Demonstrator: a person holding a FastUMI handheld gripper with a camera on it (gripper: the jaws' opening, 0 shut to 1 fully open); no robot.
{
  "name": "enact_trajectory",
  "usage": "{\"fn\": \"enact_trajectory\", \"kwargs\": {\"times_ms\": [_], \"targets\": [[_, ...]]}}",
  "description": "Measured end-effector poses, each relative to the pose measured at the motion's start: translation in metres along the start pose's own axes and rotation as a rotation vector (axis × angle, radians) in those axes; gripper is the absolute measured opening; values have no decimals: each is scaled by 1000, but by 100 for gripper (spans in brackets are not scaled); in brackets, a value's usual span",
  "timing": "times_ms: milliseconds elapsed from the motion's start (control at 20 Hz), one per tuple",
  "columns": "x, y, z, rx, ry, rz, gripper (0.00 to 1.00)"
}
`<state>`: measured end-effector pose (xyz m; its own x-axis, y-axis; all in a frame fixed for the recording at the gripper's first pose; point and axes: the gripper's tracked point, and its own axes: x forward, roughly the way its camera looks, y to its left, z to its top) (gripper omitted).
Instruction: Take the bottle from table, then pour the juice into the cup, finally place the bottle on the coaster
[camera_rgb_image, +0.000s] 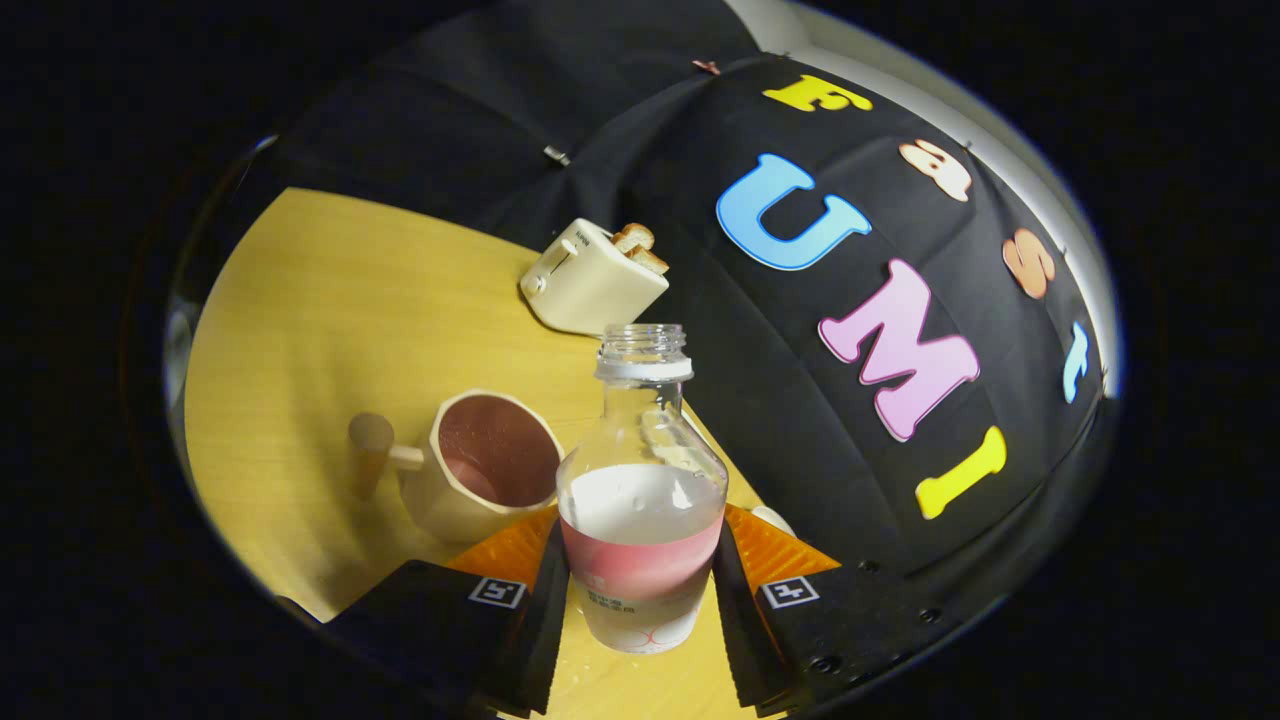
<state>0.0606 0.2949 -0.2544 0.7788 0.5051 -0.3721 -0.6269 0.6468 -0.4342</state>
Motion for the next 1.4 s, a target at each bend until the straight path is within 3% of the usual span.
{"fn": "enact_trajectory", "kwargs": {"times_ms": [450,700,900,1400], "targets": [[-3,-34,37,439,-205,60,71],[24,-85,34,584,-269,1,71],[56,-115,17,661,-273,-55,72],[119,-116,-31,746,-216,-74,72]]}}
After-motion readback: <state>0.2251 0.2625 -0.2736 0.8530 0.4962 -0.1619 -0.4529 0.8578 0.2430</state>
